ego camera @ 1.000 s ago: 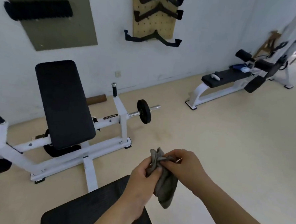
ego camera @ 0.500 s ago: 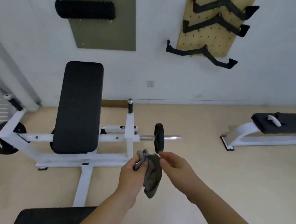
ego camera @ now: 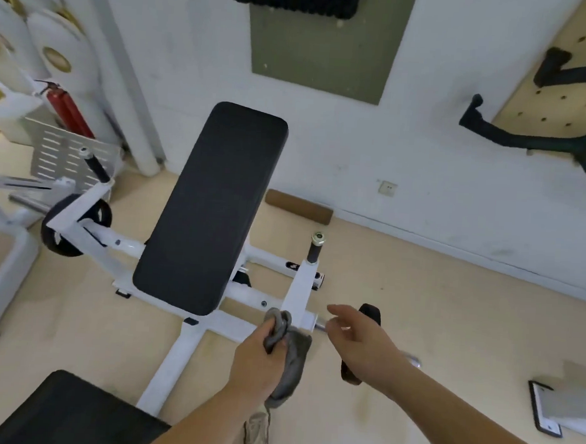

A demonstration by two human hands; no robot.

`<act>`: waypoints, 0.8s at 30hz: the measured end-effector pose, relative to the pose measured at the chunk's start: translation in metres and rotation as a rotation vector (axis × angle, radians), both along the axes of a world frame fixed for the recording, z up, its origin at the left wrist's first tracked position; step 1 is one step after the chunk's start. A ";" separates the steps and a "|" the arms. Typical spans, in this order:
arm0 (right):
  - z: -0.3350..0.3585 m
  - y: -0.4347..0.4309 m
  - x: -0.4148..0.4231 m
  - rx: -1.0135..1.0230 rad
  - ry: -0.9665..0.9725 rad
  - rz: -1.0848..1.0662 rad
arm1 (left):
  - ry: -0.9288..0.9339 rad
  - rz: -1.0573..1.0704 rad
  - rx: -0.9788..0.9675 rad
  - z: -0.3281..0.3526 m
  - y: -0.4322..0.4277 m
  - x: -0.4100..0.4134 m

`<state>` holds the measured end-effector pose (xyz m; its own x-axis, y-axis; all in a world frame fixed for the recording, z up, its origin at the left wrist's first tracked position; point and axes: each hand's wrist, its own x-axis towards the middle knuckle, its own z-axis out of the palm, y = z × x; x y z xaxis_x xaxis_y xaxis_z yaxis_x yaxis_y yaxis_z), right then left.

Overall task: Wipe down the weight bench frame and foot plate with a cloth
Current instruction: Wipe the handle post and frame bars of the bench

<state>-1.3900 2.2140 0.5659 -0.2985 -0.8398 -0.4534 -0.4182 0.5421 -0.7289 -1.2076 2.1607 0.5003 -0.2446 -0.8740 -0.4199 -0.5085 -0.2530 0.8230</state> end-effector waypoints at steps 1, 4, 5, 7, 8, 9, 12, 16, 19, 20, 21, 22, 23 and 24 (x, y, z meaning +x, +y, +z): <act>-0.008 -0.020 -0.010 0.008 0.049 0.036 | -0.017 -0.030 -0.018 -0.011 -0.019 -0.009; -0.036 -0.087 -0.040 0.020 0.215 0.133 | -0.091 -0.115 -0.077 -0.052 -0.084 -0.035; -0.047 -0.113 -0.049 0.004 0.282 0.169 | -0.124 -0.160 -0.103 -0.067 -0.110 -0.046; -0.069 -0.164 -0.065 -0.035 0.395 0.234 | -0.169 -0.195 -0.152 -0.101 -0.153 -0.067; -0.079 -0.187 -0.069 -0.038 0.440 0.260 | -0.190 -0.204 -0.171 -0.116 -0.170 -0.077; -0.091 -0.207 -0.073 -0.044 0.471 0.275 | -0.211 -0.213 -0.187 -0.132 -0.182 -0.087; -0.131 -0.260 -0.082 -0.038 0.498 0.332 | -0.318 -0.318 -0.249 -0.178 -0.203 -0.116; -0.168 -0.314 -0.092 0.116 0.655 0.395 | -0.420 -0.510 -0.271 -0.241 -0.189 -0.132; -0.182 -0.343 -0.089 0.178 0.818 0.419 | -0.441 -0.430 -0.367 -0.270 -0.169 -0.122; -0.186 -0.346 -0.089 0.194 0.820 0.418 | -0.455 -0.398 -0.396 -0.275 -0.161 -0.119; -0.188 -0.347 -0.088 0.213 0.808 0.407 | -0.478 -0.375 -0.437 -0.279 -0.149 -0.116; -0.190 -0.346 -0.087 0.222 0.787 0.390 | -0.492 -0.350 -0.480 -0.282 -0.136 -0.112; -0.191 -0.345 -0.087 0.224 0.765 0.377 | -0.497 -0.320 -0.512 -0.281 -0.127 -0.109; -0.192 -0.343 -0.088 0.219 0.749 0.364 | -0.502 -0.310 -0.501 -0.280 -0.123 -0.109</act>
<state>-1.4779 1.8707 0.3739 -0.3125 -0.8581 -0.4074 -0.9223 0.3768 -0.0861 -1.3166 2.0381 0.2203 -0.3936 -0.9117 -0.1178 -0.8380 0.3032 0.4537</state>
